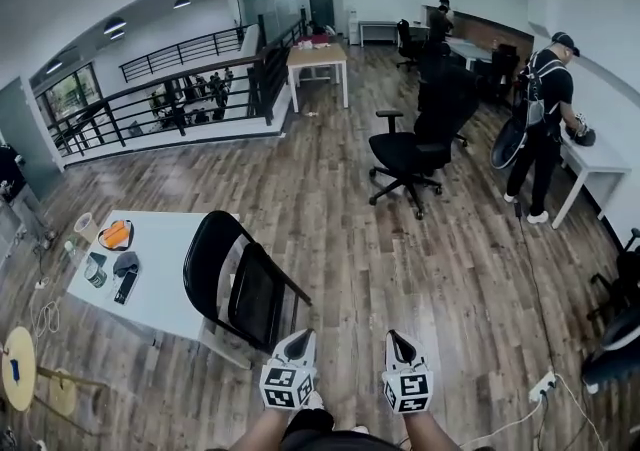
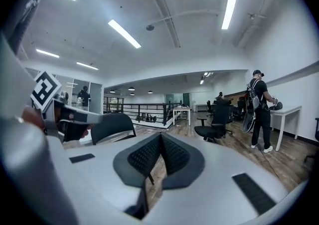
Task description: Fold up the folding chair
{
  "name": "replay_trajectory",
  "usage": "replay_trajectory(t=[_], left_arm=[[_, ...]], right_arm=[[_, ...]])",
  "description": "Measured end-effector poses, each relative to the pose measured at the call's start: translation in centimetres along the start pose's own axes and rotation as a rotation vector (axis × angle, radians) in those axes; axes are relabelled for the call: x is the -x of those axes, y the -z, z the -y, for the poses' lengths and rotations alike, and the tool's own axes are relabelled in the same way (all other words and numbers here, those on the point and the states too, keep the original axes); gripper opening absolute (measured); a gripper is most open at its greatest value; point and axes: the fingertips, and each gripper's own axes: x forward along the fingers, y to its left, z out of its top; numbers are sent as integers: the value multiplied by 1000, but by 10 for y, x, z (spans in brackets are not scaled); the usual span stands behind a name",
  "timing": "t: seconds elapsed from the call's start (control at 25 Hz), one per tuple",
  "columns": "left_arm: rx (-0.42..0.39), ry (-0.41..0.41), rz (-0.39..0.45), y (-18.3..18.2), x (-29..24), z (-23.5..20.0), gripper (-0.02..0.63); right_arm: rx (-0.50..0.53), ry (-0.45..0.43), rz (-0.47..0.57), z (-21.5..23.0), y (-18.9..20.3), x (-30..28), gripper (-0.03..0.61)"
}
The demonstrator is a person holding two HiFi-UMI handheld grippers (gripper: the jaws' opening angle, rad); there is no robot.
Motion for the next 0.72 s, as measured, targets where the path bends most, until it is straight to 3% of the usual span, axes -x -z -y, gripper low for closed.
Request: replay_trajectory(t=[0.36,0.72], left_arm=[[1,33,3,10,37,16,5],[-1,36,17,-7,84,-14,5]], right_arm=[[47,33,67,-22,-27,40,14],[65,36,85,-78,-42,50,14]])
